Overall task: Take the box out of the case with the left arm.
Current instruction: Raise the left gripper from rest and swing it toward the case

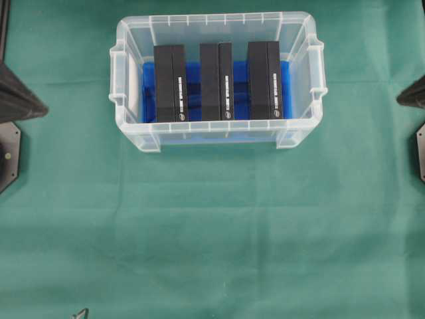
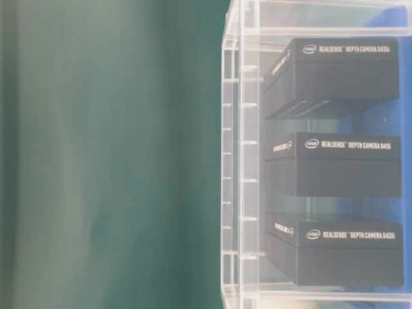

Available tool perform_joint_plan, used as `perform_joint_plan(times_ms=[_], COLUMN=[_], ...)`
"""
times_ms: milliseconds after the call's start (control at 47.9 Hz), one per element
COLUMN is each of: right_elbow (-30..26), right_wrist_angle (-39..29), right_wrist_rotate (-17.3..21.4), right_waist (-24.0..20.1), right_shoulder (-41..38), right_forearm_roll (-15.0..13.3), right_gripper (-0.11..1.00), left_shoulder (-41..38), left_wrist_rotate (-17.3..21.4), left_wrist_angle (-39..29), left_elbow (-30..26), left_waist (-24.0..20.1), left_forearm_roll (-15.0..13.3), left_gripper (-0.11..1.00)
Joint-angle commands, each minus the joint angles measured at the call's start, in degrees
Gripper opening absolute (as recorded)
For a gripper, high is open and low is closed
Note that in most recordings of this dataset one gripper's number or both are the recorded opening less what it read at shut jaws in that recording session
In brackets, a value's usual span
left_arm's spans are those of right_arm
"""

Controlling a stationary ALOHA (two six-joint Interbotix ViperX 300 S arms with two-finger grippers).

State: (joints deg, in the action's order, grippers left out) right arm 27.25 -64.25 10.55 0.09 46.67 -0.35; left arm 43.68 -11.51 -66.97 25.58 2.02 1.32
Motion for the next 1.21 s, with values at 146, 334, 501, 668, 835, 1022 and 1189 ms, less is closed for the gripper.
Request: perform_joint_plan(times_ms=[146, 334, 501, 668, 835, 1022, 1189], right_elbow=[-2.5, -2.5, -2.5, -2.5, -2.5, -2.5, -2.5], right_wrist_angle=[-16.3, -21.0, -21.0, -21.0, -21.0, -21.3, -21.4], right_wrist_rotate=[0.2, 0.2, 0.2, 0.2, 0.2, 0.2, 0.2], right_waist=[0.1, 0.1, 0.1, 0.1, 0.1, 0.1, 0.1], right_shoulder=[-3.9, -4.3, -4.3, -4.3, -4.3, -4.3, -4.3], right_forearm_roll=[-0.1, -0.1, -0.1, -0.1, -0.1, -0.1, -0.1], right_gripper=[0.00, 0.00, 0.00, 0.00, 0.00, 0.00, 0.00], left_shoulder=[-4.2, -4.8, -4.8, -5.2, -5.6, -6.2, -6.3], left_wrist_rotate=[-0.2, -0.4, -0.5, -7.8, -27.3, -51.0, -68.6], left_wrist_angle=[-14.6, -16.3, -16.5, -16.7, -17.1, -18.1, -20.2], left_elbow=[-4.6, -4.7, -4.7, -4.8, -4.8, -4.8, -4.8], left_waist=[1.1, 1.1, 1.1, 1.0, 0.7, 0.7, 0.6], left_forearm_roll=[0.0, 0.1, 0.0, 0.2, 1.3, 1.8, 2.9], left_gripper=[0.00, 0.00, 0.00, 0.00, 0.00, 0.00, 0.00])
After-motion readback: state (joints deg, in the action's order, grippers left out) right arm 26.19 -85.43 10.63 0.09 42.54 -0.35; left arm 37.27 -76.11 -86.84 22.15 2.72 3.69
